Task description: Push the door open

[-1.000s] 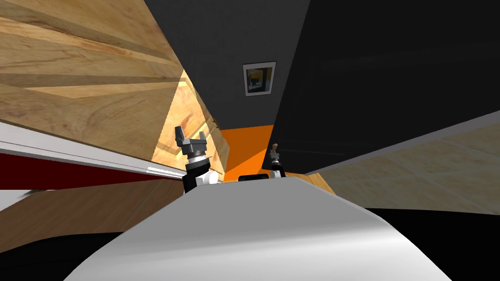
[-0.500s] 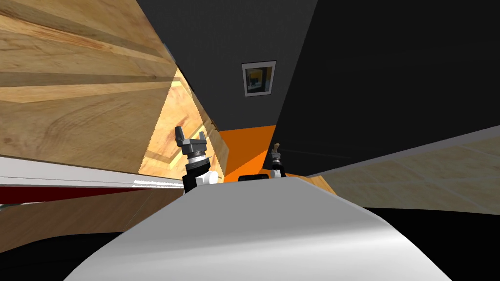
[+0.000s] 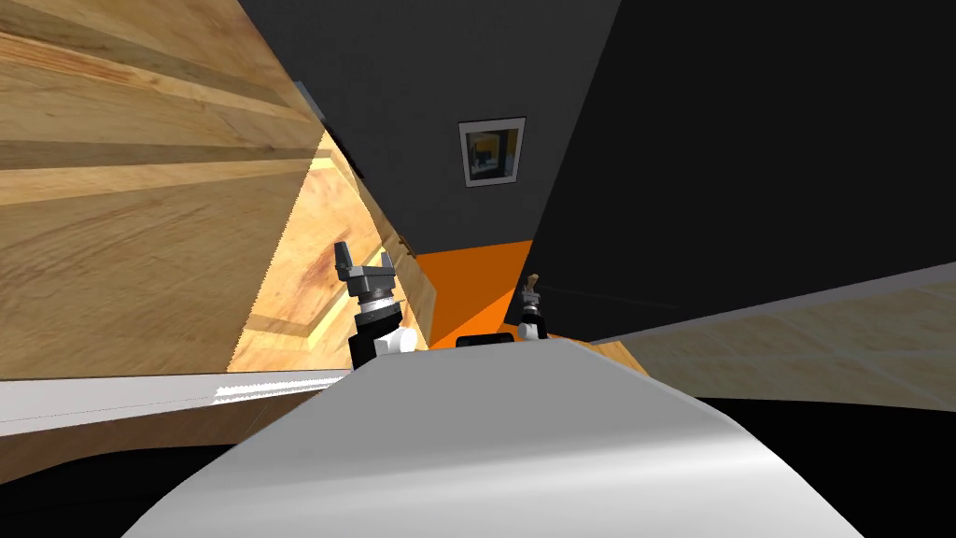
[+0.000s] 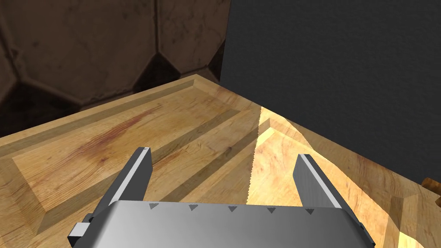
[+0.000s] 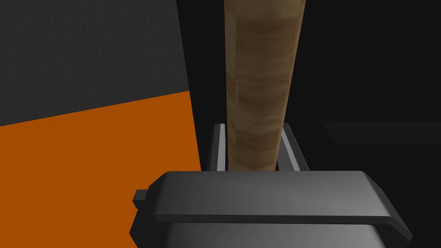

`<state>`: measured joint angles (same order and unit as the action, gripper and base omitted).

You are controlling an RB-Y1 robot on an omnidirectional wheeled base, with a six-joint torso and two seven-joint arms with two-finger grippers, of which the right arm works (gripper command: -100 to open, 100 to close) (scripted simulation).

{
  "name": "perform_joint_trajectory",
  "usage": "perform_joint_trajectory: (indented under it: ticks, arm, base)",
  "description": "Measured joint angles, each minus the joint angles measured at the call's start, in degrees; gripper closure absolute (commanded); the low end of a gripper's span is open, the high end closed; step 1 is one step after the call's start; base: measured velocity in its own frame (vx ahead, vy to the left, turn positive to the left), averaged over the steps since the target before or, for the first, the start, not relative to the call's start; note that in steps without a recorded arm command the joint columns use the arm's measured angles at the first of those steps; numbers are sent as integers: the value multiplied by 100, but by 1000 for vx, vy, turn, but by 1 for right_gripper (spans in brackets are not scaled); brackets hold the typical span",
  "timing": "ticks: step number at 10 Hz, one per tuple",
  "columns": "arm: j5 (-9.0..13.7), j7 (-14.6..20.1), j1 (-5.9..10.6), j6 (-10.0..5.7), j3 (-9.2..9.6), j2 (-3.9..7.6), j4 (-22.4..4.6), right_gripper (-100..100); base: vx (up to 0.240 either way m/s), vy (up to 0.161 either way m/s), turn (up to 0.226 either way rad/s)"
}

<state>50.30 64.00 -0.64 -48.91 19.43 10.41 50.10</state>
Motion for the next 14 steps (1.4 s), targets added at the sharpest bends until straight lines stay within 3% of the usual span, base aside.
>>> perform_joint_trajectory:
  ticks: [1, 2, 4, 5, 7, 14]
  arm:
    - [21, -29, 1, -23, -78, -27, -20, 100]
    - [25, 42, 127, -114, -136, -42, -246, 100]
    - [90, -42, 66, -91, -308, -54, -141, 100]
    - [107, -28, 140, -124, -367, -63, -267, 100]
    - [149, -57, 129, -142, -489, -71, -301, 100]
    - [305, -146, 111, -168, -723, -74, -333, 100]
  base:
    - [190, 43, -58]
    - [196, 51, -53]
    - [172, 49, -60]
    - [190, 40, -29]
    - [146, 43, -41]
    - [175, -14, -34]
